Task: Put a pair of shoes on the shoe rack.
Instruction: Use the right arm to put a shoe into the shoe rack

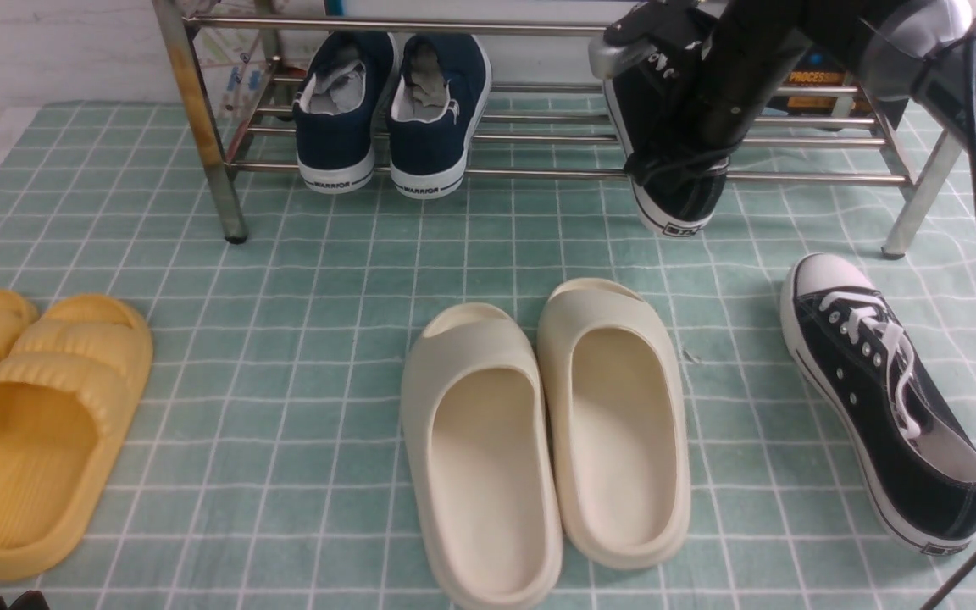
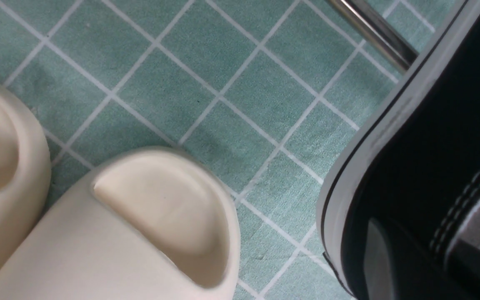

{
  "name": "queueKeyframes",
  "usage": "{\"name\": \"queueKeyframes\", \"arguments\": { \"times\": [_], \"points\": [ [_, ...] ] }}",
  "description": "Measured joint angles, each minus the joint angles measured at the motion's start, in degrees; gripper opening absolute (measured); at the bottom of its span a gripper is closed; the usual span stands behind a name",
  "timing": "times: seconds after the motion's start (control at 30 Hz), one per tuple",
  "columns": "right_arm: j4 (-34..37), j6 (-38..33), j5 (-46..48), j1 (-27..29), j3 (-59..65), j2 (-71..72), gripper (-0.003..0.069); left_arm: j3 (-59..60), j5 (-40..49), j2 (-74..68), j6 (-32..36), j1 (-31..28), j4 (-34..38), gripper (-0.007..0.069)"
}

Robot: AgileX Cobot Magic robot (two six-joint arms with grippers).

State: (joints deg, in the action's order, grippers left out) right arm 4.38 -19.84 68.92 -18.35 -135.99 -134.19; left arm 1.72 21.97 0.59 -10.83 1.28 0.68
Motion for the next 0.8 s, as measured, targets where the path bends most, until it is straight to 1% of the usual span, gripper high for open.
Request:
{"name": "queueKeyframes", "arguments": {
  "times": [0.3, 0.47, 0.57, 0.63, 0.67, 0.7, 0.8],
  "points": [
    [0.8, -0.9, -0.6, 0.0, -0.1, -0.6, 0.0024, 0.0, 0.0, 0.0, 0.0, 0.0, 0.0, 0.0185],
    [0.9, -0.9, -0.8, 0.0, -0.1, -0.6, 0.0043, 0.0, 0.0, 0.0, 0.0, 0.0, 0.0, 0.0189],
    [0.9, -0.5, -1.3, 0.0, -0.2, -0.6, 0.0078, 0.0, 0.0, 0.0, 0.0, 0.0, 0.0, 0.0193],
    [0.8, -0.2, -2.5, 0.0, -0.3, -0.6, 0.0133, 0.0, 0.0, 0.0, 0.0, 0.0, 0.0, 0.0197],
    [0.7, -0.1, -2.7, 0.0, -0.4, -0.6, 0.0148, 0.0, 0.0, 0.0, 0.0, 0.0, 0.0, 0.0198],
    [0.5, 0.3, -3.1, 0.0, -0.4, -0.5, 0.0186, 0.0, 0.0, 0.0, 0.0, 0.0, 0.0, 0.02],
    [0.0, 2.0, -3.6, 0.0, -0.4, -0.5, 0.0263, 0.0, 0.0, 0.0, 0.0, 0.0, 0.0, 0.0202]
  ]
}}
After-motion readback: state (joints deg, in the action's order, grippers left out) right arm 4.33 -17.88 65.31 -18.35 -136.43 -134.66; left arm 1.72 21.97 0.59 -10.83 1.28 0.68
